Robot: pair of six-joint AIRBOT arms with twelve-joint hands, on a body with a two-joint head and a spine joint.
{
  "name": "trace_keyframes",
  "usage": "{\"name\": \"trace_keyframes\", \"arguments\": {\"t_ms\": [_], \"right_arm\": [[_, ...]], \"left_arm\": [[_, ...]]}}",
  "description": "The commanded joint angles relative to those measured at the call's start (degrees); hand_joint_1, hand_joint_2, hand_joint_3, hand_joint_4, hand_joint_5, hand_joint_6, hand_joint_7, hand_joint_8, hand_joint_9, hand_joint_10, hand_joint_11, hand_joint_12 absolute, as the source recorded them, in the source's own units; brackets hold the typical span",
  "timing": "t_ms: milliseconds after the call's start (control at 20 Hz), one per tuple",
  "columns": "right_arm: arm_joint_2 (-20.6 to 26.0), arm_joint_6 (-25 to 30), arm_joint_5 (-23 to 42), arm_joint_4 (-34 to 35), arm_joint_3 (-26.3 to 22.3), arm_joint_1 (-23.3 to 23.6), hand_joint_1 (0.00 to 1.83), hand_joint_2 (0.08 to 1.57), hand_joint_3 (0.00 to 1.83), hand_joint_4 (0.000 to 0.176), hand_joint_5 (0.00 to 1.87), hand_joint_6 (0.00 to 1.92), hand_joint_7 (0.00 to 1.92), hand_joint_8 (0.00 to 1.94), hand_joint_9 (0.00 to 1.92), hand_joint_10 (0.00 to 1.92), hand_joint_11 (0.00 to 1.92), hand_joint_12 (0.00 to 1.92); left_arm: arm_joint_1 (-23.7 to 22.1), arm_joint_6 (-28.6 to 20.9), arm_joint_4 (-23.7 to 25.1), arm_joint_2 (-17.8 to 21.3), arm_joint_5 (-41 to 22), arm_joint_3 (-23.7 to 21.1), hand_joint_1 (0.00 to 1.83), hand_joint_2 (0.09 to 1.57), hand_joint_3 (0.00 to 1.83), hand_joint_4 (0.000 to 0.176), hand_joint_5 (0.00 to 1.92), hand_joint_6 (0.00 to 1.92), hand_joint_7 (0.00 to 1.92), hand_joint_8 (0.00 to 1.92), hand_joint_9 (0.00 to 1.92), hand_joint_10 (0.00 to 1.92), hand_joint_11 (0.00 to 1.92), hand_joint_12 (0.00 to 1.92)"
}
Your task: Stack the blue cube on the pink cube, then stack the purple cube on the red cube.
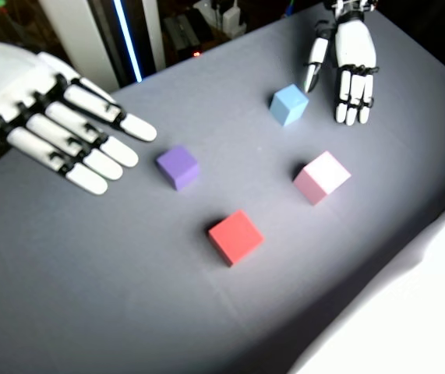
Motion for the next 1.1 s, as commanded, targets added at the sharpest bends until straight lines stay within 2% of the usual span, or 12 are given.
{"name": "trace_keyframes", "arguments": {"t_ms": [0, 50, 150, 300, 400, 500, 600, 700, 800, 900, 1000, 1050], "right_arm": [[0.0, 0.3, 7.1, 0.1, 0.3, 0.0, 0.37, 1.48, 0.1, 0.0, 0.0, 0.0, 0.0, 0.0, 0.0, 0.0, 0.0, 0.76], [-0.1, 0.3, 7.1, 0.1, 0.3, 0.0, 0.38, 1.52, 0.03, 0.0, 0.0, 0.0, 0.0, 0.0, 0.0, 0.0, 0.0, 0.59], [-0.1, 0.3, 7.1, 0.2, 0.3, -0.1, 0.35, 1.53, 0.02, 0.0, 0.0, 0.0, 0.0, 0.0, 0.0, 0.0, 0.0, 0.56], [-0.1, 0.3, 7.1, 0.2, 0.4, -0.1, 0.36, 1.54, 0.01, 0.0, 0.0, 0.0, 0.0, 0.0, 0.0, 0.0, 0.0, 0.49], [-0.1, 0.4, 7.1, 0.2, 0.4, -0.1, 0.35, 1.55, 0.01, 0.0, 0.0, 0.0, 0.0, 0.0, 0.0, 0.0, 0.0, 0.41], [-0.1, 0.4, 7.1, 0.3, 0.4, -0.1, 0.32, 1.55, 0.0, 0.0, 0.0, 0.0, 0.0, 0.0, 0.0, 0.0, 0.0, 0.58], [-0.1, 0.4, 7.1, 0.3, 0.4, -0.1, 0.33, 1.55, 0.0, 0.0, 0.0, 0.0, 0.0, 0.0, 0.0, 0.0, 0.0, 0.6], [-0.1, 0.4, 7.1, 0.5, 0.4, -0.1, 0.31, 1.55, 0.0, 0.0, 0.0, 0.0, 0.0, 0.0, 0.0, 0.0, 0.0, 0.66], [-0.1, 0.5, 7.1, 0.5, 0.3, -0.2, 0.29, 1.56, 0.01, 0.0, 0.0, 0.0, 0.0, 0.0, 0.0, 0.0, 0.0, 0.68], [-0.1, 0.6, 7.1, 0.5, 0.3, -0.2, 0.29, 1.57, 0.01, 0.0, 0.0, 0.0, 0.0, 0.0, 0.0, 0.0, 0.0, 0.69], [-0.1, 0.7, 7.1, 0.4, 0.3, -0.2, 0.3, 1.57, 0.0, 0.0, 0.0, 0.0, 0.0, 0.0, 0.0, 0.0, 0.0, 0.86], [-0.1, 0.7, 7.1, 0.4, 0.3, -0.2, 0.35, 1.55, 0.01, 0.0, 0.0, 0.0, 0.0, 0.0, 0.0, 0.0, 0.0, 0.85]], "left_arm": [[-0.8, 0.3, -0.8, -0.7, -6.3, 0.4, 0.47, 1.31, 0.02, 0.075, 0.0, 0.0, 0.0, 0.0, 0.0, 0.0, 0.0, 0.0], [-1.0, 0.3, -0.8, -1.1, -6.2, 0.6, 0.51, 1.32, 0.01, 0.081, 0.0, 0.0, 0.0, 0.0, 0.0, 0.0, 0.0, 0.0], [-1.9, 0.3, -0.5, -2.0, -5.4, 1.3, 0.51, 1.32, 0.01, 0.094, 0.0, 0.0, 0.0, 0.0, 0.0, 0.0, 0.0, 0.0], [-2.2, 0.3, -0.3, -2.5, -5.6, 1.3, 0.51, 1.31, 0.0, 0.084, 0.0, 0.0, 0.0, 0.0, 0.0, 0.0, 0.0, 0.0], [-2.2, 0.3, -0.2, -2.6, -5.7, 1.3, 0.48, 1.31, 0.0, 0.1, 0.0, 0.0, 0.0, 0.0, 0.0, 0.0, 0.0, 0.0], [-2.2, 0.3, -0.2, -2.6, -5.9, 1.3, 0.5, 1.31, 0.0, 0.094, 0.0, 0.0, 0.0, 0.0, 0.0, 0.0, 0.0, 0.0], [-2.2, 0.2, -0.2, -2.7, -6.1, 1.2, 0.5, 1.31, 0.0, 0.103, 0.0, 0.0, 0.0, 0.0, 0.0, 0.0, 0.0, 0.0], [-2.2, 0.1, -0.4, -2.6, -6.8, 1.2, 0.51, 1.31, 0.0, 0.096, 0.0, 0.0, 0.0, 0.0, 0.0, 0.0, 0.0, 0.0], [-2.2, -0.5, -0.1, -1.6, -8.1, 0.8, 0.6, 1.33, 0.01, 0.059, 0.0, 0.0, 0.0, 0.0, 0.0, 0.0, 0.0, 0.0], [-2.2, -0.6, 0.4, 0.0, -9.6, -0.3, 0.69, 1.32, 0.0, 0.043, 0.0, 0.0, 0.0, 0.0, 0.0, 0.0, 0.0, 0.0], [-2.2, -2.1, 2.9, 2.5, -11.5, -2.0, 0.75, 1.23, 0.0, 0.057, 0.0, 0.0, 0.0, 0.0, 0.0, 0.0, 0.0, 0.0], [-2.2, -2.5, 4.4, 3.9, -12.4, -3.1, 0.81, 1.2, 0.0, 0.077, 0.0, 0.0, 0.0, 0.0, 0.0, 0.0, 0.0, 0.0]]}}
